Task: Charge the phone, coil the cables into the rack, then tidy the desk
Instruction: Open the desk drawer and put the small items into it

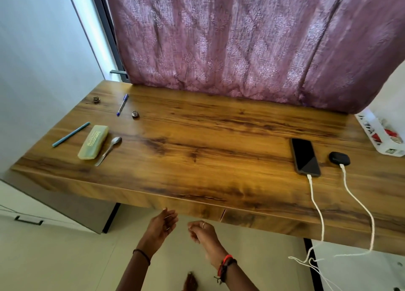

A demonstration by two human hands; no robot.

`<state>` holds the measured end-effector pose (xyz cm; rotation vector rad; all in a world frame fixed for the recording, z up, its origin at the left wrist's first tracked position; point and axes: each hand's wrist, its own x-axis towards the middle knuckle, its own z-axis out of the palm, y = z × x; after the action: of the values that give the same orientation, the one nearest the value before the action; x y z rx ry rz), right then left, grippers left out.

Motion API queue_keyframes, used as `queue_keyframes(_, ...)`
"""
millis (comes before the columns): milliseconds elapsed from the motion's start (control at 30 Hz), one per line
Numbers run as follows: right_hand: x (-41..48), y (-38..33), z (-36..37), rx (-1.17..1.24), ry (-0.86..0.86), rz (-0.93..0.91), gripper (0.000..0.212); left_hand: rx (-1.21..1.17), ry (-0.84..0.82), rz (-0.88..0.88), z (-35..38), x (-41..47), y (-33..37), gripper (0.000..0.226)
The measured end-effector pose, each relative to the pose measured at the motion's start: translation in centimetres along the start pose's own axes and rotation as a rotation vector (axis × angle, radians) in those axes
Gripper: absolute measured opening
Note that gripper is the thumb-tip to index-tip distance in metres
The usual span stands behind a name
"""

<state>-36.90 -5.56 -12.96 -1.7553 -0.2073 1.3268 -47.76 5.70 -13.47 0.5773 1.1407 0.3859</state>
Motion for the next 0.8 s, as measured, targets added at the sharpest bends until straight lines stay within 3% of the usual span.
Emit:
queue_keyframes(167, 3.2, 0.7, 2.5, 0.407, -0.018, 0.288, 0.01, -0.169, 0.184, -0.081, -2.2, 4.3, 1.5, 0.046)
queue_keyframes(333, 5.3, 0.1, 4.1, 0.589, 0.027, 0.36, 0.013, -0.352, 0.343, -0.089, -4.1, 7.1, 3.0, 0.058)
queue_keyframes(800, 6.3, -0.4, 6.3, 0.853, 0.218, 0.361, 0.025, -0.653, 0.159, -0.202, -8.3, 10.0, 3.3, 0.07)
